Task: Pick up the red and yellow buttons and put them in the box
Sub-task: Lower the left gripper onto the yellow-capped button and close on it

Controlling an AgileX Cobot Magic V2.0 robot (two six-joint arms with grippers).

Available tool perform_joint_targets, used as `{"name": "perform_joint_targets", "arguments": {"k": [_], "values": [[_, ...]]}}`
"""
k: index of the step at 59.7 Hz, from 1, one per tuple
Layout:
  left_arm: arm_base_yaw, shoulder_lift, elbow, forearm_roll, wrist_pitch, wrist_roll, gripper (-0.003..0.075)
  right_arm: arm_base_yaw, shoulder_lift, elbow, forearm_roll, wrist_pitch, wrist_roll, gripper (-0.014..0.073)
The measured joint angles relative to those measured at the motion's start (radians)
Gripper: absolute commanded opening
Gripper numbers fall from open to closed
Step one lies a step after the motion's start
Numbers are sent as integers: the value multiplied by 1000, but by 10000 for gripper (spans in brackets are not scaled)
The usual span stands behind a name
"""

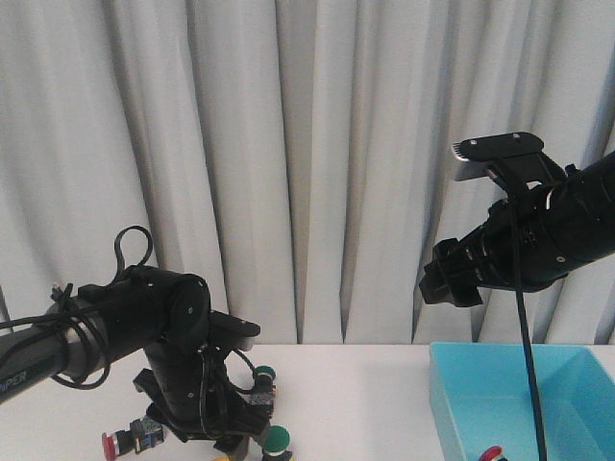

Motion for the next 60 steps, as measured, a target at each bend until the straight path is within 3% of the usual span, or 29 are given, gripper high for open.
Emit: {"name": "perform_joint_targets", "arguments": {"k": [60], "values": [[0,121,2,-16,-44,40,536,0,0,0,3,11,0,549]]}}
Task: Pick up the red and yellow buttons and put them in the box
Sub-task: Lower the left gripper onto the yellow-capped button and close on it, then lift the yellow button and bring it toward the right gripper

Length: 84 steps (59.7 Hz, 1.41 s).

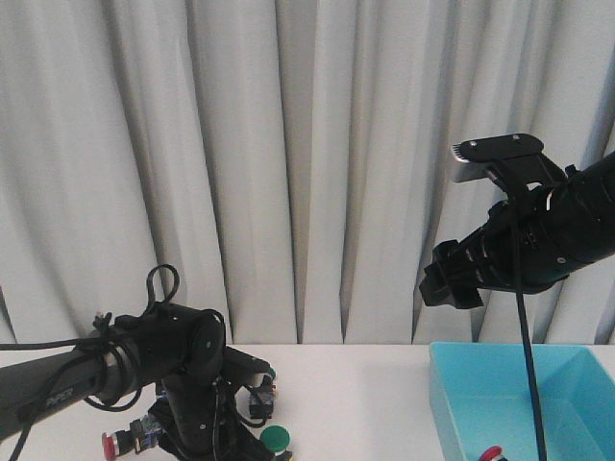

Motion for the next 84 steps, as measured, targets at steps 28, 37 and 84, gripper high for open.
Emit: {"name": "perform_joint_targets", "arguments": {"k": [28,37,84], "values": [[0,0,0,0,-17,0,521,0,0,0,0,7,0,549],[0,0,0,0,-7,0,445,0,0,0,0,8,0,549],[0,-19,0,-1,6,0,66,0,0,0,13,43,-31,549]]}}
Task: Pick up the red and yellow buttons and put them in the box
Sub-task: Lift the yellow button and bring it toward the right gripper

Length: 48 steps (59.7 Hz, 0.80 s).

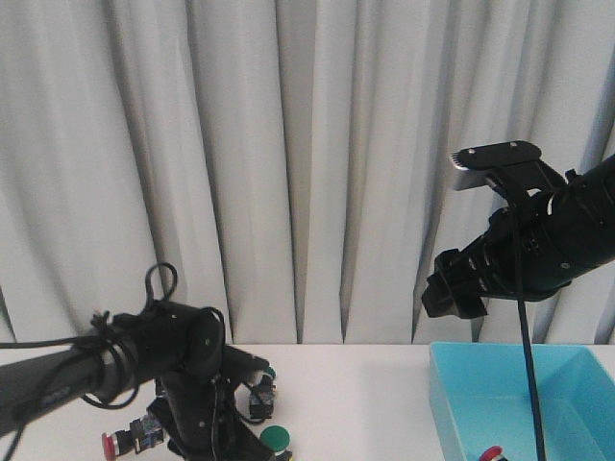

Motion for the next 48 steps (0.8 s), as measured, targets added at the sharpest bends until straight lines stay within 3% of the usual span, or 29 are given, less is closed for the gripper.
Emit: {"name": "perform_joint_targets", "arguments": {"k": [14,29,48], "values": [[0,-188,-49,-24,12,0,66,0,-2,0,168,1,-285,549],[0,-423,-185,-222,28,0,67,0,-38,0,372,46,-701,535],[0,-510,-221,-557,9,-20,71,0,-127,0,539,21,-943,526]]}}
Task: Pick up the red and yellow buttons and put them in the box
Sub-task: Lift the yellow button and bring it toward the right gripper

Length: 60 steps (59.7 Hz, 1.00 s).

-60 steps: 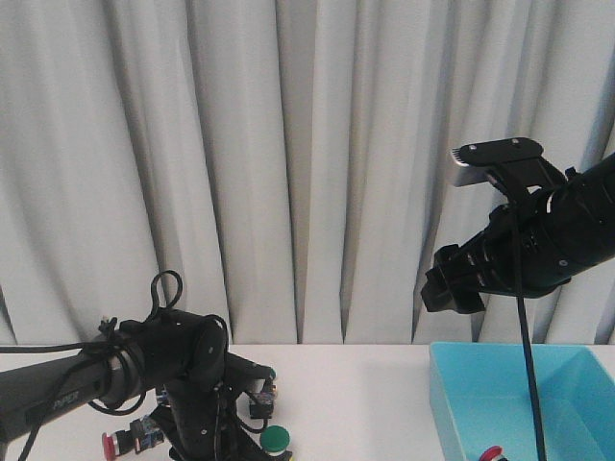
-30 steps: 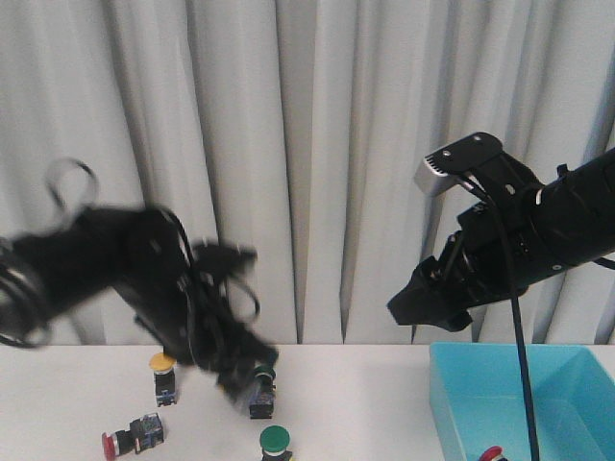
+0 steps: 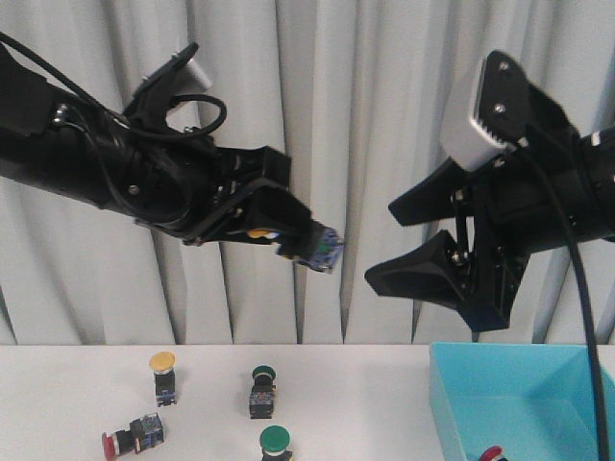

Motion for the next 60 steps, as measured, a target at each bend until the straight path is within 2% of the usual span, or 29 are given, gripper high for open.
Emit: {"name": "perform_joint_targets", "arguments": {"k": [11,28,60], "values": [[0,17,0,-145,-43,-7,73,0,-21,0,1,-38,-71,526],[0,17,0,-304,-98,-10,76,0,-21,0,-41,-81,-112,526],[0,17,0,-356,-94,-10,81,0,-21,0,-45,-131,-188,526]]}}
